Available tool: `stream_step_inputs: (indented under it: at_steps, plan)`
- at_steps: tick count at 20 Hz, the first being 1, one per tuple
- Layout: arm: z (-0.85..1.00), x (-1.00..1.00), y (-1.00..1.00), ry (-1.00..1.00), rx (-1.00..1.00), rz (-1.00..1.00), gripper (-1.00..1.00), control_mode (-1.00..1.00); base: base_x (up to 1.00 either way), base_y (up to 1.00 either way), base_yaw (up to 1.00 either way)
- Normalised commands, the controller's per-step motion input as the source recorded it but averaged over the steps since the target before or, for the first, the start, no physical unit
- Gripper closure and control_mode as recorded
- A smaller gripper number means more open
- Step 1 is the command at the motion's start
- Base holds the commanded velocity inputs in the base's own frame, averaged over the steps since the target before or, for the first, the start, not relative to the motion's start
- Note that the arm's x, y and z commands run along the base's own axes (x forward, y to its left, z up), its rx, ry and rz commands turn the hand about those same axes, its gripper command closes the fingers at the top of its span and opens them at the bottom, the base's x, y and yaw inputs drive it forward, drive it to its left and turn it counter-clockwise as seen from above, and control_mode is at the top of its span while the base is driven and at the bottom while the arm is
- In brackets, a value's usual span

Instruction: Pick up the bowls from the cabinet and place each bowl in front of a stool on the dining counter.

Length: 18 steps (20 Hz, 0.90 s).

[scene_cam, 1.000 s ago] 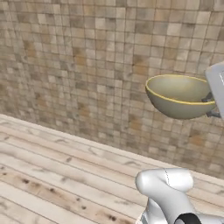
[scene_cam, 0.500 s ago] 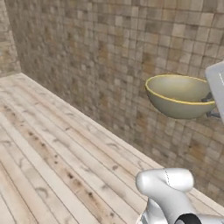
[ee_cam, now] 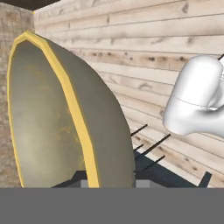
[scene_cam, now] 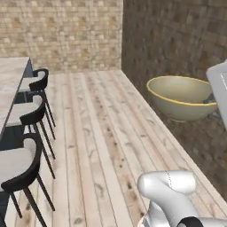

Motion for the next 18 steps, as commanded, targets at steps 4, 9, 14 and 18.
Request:
stream_step_inputs:
  at_steps: [4, 9, 14, 18]
  plan:
    - [0.00, 0.00, 0.00, 0.00, 0.00, 0.00, 1.00, 1.00, 0.95, -0.10, 0.81]
    - [0.00, 0.00, 0.00, 0.00, 0.00, 0.00, 1.00, 1.00, 0.98, -0.25, 0.75]
    - [0.00, 0.00, 0.00, 0.00, 0.00, 0.00, 1.00, 1.00, 0.77, -0.88, 0.50]
    - [0.00, 0.00, 0.00, 0.00, 0.00, 0.00, 1.00, 1.00, 0.65, -0.99, 0.47]
